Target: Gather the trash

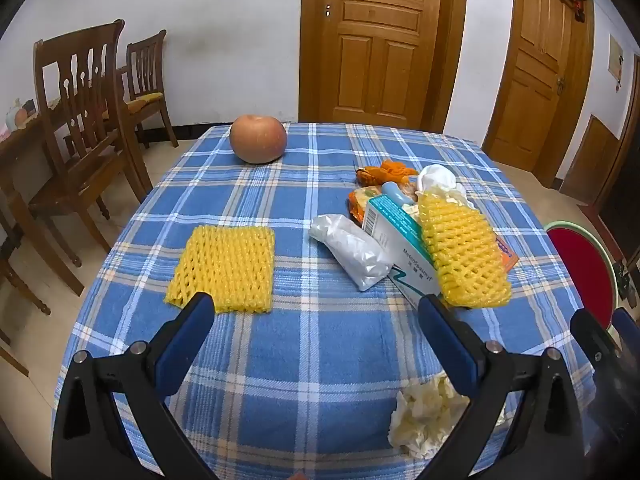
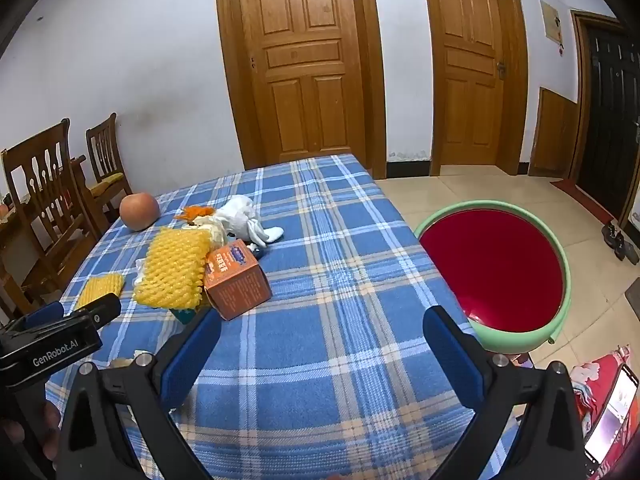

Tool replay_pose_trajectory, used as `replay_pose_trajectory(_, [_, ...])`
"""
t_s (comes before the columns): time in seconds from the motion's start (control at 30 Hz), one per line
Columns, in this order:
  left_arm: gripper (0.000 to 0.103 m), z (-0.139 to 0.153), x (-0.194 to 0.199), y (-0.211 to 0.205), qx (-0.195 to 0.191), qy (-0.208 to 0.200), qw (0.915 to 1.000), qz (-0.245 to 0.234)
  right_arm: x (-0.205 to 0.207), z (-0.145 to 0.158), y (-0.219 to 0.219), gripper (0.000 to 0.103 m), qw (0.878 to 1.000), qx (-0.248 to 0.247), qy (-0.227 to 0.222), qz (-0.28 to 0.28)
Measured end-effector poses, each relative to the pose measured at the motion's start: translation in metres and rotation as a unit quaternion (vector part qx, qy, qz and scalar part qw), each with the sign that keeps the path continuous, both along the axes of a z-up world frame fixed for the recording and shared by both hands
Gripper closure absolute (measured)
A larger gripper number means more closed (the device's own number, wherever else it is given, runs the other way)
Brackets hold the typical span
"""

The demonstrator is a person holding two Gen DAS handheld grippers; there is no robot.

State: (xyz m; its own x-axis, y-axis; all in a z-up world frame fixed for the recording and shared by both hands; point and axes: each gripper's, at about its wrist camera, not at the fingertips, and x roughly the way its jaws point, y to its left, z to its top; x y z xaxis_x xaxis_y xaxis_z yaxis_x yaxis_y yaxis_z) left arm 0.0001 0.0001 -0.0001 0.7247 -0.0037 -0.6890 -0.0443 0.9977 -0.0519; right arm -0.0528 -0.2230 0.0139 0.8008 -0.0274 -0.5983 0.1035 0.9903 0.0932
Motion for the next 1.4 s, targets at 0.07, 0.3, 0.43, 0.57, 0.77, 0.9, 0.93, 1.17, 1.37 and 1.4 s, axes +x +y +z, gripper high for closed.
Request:
replay_pose_trajectory(0.07, [0.002, 0.0000, 0.0000, 0.0000, 0.000, 0.000, 1.0000, 0.000, 0.0000, 0.0002, 0.0002, 0.000, 1.000, -0.002, 0.002, 0.000])
replay_pose_trajectory(0.3, [0.002, -0.0001, 0.0003, 0.0000, 0.001, 0.000, 1.0000, 0.000, -0.0007, 0.0027, 0.0003, 0.000, 1.000, -0.001, 0.005, 0.002])
replay_pose_trajectory(0.43, [0.002, 0.0003, 0.0000, 0.0002, -0.001, -0.001, 1.0000, 0.000, -0.0005, 0.0017, -0.0002, 0.000, 1.000, -0.003, 0.004, 0.000])
replay_pose_trajectory(0.57, [0.002, 0.0000, 0.0000, 0.0001, -0.001, -0.001, 1.0000, 0.000, -0.0010, 0.0027, 0.0004, 0.000, 1.000, -0.004, 0.003, 0.001])
replay_pose_trajectory(0.77, [0.002, 0.0000, 0.0011, -0.0004, 0.000, -0.001, 1.0000, -0.001, -0.0006, 0.0029, -0.0001, 0.000, 1.000, -0.004, 0.003, 0.002])
replay_pose_trajectory(0.9, [0.002, 0.0003, 0.0000, 0.0002, -0.001, -0.002, 1.0000, 0.000, -0.0008, 0.0033, 0.0003, 0.000, 1.000, -0.005, 0.003, 0.001])
replay_pose_trajectory(0.93, [0.002, 0.0000, 0.0000, 0.0001, -0.001, -0.001, 1.0000, 0.000, -0.0008, 0.0033, 0.0004, 0.000, 1.000, -0.005, 0.003, 0.001])
replay_pose_trajectory(1.17, [0.002, 0.0004, 0.0000, -0.0003, 0.000, -0.002, 1.0000, -0.001, -0.0004, 0.0036, 0.0005, 0.000, 1.000, -0.005, 0.002, 0.002])
replay_pose_trajectory(1.37, [0.002, 0.0001, 0.0004, 0.0002, -0.001, -0.002, 1.0000, 0.000, -0.0001, 0.0037, 0.0005, 0.000, 1.000, -0.006, 0.002, 0.001])
replay_pose_trajectory(1.4, [0.002, 0.0001, 0.0007, 0.0002, -0.001, -0.002, 1.0000, 0.000, -0.0002, 0.0038, 0.0006, 0.000, 1.000, -0.006, 0.002, 0.001])
